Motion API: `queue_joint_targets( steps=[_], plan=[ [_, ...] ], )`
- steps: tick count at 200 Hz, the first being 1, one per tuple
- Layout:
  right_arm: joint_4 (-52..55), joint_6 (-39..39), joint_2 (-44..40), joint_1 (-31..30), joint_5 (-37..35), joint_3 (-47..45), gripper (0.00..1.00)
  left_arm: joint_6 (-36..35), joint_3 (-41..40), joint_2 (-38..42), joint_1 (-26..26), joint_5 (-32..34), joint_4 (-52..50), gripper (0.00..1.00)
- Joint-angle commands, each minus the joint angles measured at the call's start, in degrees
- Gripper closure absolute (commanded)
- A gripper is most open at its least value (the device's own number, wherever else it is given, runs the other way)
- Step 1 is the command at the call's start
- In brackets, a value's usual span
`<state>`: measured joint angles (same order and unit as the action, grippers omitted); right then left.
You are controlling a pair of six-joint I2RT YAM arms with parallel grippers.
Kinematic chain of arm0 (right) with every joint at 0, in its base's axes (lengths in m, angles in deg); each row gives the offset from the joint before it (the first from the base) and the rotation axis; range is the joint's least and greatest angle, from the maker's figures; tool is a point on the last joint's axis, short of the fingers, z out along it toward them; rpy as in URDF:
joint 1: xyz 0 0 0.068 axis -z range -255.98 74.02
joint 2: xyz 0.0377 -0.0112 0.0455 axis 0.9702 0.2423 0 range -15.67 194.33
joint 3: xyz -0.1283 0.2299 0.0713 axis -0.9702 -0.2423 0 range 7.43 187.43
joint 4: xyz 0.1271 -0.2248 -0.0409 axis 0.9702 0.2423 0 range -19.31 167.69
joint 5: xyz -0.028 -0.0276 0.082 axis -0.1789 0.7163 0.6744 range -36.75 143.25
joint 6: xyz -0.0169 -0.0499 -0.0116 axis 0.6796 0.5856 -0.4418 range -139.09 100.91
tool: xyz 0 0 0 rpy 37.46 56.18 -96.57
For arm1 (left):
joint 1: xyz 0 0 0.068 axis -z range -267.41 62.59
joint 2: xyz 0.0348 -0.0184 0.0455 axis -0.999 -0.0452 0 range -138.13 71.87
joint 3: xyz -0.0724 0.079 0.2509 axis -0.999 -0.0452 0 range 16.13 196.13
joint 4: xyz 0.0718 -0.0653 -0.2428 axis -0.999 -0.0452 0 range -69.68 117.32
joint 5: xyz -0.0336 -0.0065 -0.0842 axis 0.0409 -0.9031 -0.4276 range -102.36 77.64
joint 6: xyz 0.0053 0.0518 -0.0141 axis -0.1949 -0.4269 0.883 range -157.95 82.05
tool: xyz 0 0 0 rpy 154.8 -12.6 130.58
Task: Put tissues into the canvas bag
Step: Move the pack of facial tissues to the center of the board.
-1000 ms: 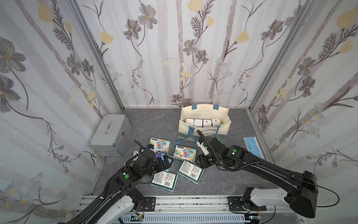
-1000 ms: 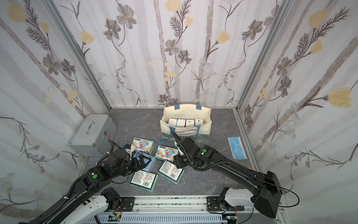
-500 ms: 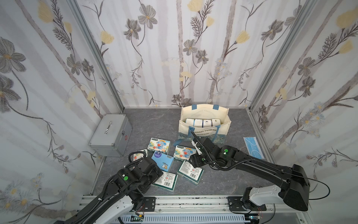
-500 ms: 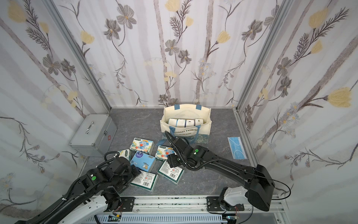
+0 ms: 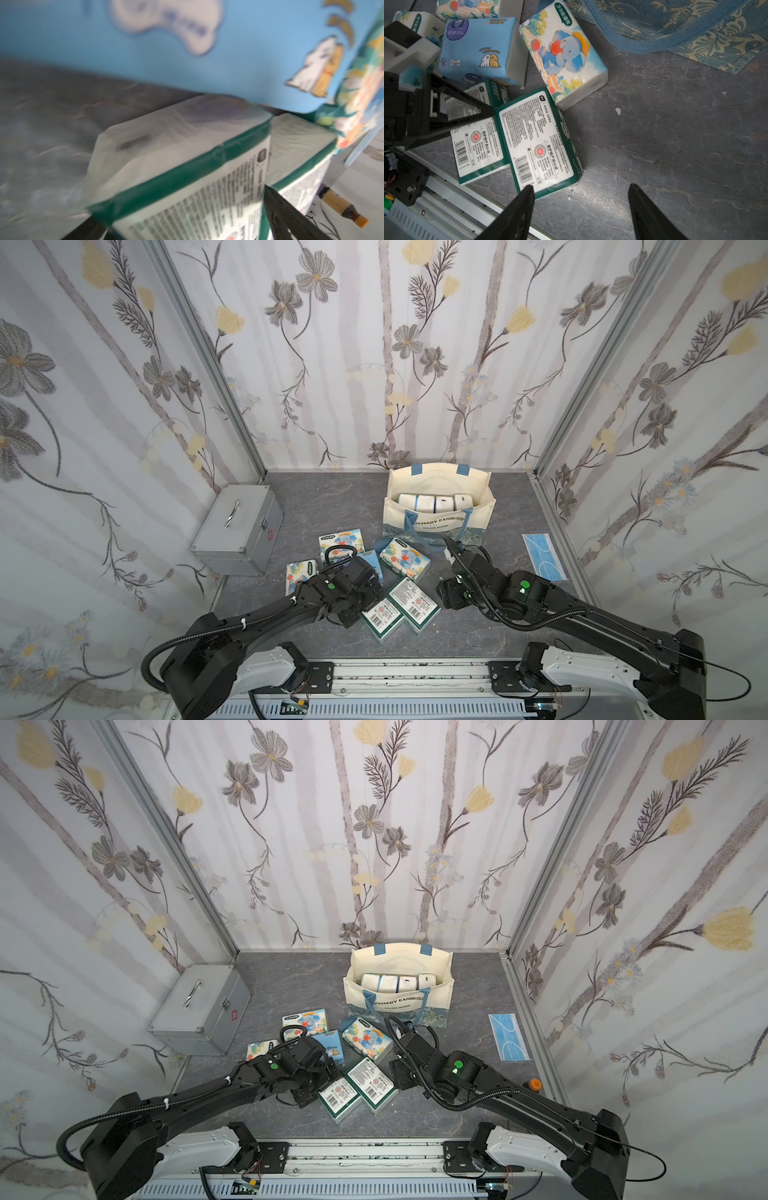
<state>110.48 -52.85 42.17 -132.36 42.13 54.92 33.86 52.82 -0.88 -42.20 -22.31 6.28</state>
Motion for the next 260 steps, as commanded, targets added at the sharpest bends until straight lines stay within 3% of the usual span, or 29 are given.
queue_joint_targets(
  steps=[1,37,71,108,127,152,180,205,227,260],
  plan=[
    [1.09,-1.93,-2.82,0.04,-1.55,-1.58,0.28,-2.03,3.54,-5.05,0.87,-0.97,10.64,0.00],
    [1.99,-0.91,-3.80,0.12,1.95,-2.18,0.27,-5.02,5.64,-3.74,1.81,1.19,9.21,0.00],
    [-3.91,1.20,-0.24,0.24,6.69,-3.88,0.25,-15.19,7.34,1.81,1.54,5.38,1.25,0.00],
    [-3.84,3.65,9.36,0.39,8.66,1.45,0.25,-24.01,0.98,7.56,1.74,-7.10,8.58,0.04],
    [-8.59,4.71,13.24,0.43,14.02,2.22,0.28,-26.31,0.53,7.88,1.94,-7.73,4.89,0.07],
    [-13.70,4.53,19.32,0.48,17.90,4.70,0.34,-25.89,-2.59,10.65,2.15,-6.08,3.63,0.08],
    [-19.55,1.54,25.09,0.48,19.09,5.54,0.45,-24.61,-8.95,16.00,2.01,-4.70,11.67,0.06],
    [-23.53,-2.10,27.34,0.65,19.19,3.08,0.57,-26.98,-7.61,17.76,1.90,-4.93,11.20,0.09],
    [-22.55,-3.20,27.33,2.08,17.06,-0.34,0.65,-28.03,-5.90,18.74,2.05,-6.92,10.42,0.15],
    [-16.60,-3.64,20.32,5.45,10.02,-4.91,0.64,-25.15,-8.25,23.47,2.41,-12.88,15.88,0.14]
  ],
)
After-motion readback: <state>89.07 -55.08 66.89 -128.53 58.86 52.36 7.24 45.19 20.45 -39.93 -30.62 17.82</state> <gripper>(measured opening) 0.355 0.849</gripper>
